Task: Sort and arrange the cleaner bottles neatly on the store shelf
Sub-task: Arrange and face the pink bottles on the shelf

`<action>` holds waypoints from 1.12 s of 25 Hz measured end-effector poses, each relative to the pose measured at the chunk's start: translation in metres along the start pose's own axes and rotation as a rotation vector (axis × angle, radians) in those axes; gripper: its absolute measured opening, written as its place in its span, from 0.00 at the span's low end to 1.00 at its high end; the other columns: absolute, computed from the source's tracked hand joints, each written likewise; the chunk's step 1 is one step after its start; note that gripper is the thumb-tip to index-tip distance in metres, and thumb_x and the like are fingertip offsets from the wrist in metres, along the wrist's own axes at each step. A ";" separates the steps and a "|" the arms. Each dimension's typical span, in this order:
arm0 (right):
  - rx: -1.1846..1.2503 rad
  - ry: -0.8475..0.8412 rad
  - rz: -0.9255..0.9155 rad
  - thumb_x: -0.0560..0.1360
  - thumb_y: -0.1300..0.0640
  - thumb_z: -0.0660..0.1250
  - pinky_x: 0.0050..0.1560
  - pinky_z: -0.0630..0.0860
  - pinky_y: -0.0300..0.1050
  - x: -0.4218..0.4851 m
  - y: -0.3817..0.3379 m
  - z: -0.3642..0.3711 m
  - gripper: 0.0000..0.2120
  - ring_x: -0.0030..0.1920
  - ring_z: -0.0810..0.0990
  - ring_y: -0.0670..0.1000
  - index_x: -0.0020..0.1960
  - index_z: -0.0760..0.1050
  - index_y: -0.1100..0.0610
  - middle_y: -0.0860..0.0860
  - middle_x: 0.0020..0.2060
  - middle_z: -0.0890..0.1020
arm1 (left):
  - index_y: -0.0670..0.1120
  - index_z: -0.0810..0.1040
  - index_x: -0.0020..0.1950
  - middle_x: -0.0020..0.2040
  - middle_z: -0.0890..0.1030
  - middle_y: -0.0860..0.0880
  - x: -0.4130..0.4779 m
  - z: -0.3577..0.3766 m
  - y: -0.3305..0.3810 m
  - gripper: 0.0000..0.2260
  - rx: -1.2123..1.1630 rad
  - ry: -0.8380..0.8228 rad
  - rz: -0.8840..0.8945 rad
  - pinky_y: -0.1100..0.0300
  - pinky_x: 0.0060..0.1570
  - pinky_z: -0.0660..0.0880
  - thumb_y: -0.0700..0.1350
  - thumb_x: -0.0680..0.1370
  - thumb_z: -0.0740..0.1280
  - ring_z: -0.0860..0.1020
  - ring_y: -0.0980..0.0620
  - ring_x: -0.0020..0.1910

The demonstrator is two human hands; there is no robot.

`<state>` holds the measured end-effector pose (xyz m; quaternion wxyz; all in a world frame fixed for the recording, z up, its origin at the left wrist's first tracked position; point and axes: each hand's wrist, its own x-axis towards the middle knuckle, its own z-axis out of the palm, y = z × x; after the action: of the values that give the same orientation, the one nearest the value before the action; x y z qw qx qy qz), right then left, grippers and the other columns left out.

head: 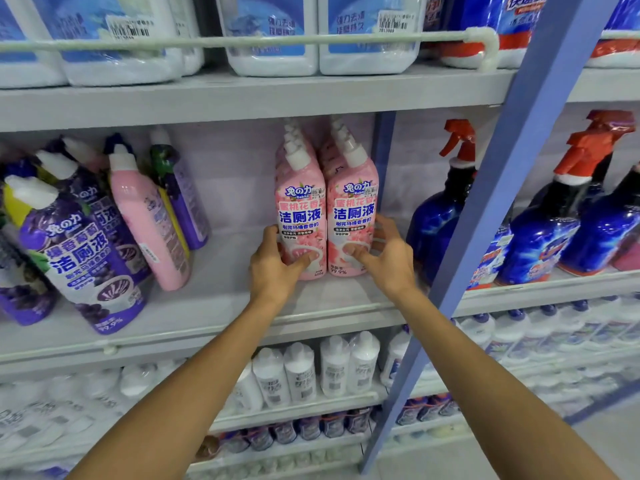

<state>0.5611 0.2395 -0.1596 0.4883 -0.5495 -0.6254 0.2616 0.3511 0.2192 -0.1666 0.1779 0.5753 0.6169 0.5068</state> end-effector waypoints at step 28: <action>0.059 -0.540 -0.458 0.70 0.35 0.73 0.62 0.80 0.51 -0.179 -0.282 0.314 0.36 0.63 0.78 0.41 0.74 0.70 0.44 0.40 0.68 0.76 | 0.53 0.79 0.64 0.62 0.81 0.55 -0.089 -0.506 -0.127 0.22 -0.031 -0.073 -0.022 0.45 0.64 0.77 0.47 0.71 0.80 0.79 0.57 0.61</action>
<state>0.1427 0.0637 -0.0946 0.3670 -0.2916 -0.8311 0.2993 -0.0978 -0.0509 -0.0898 0.2146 0.5837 0.6083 0.4931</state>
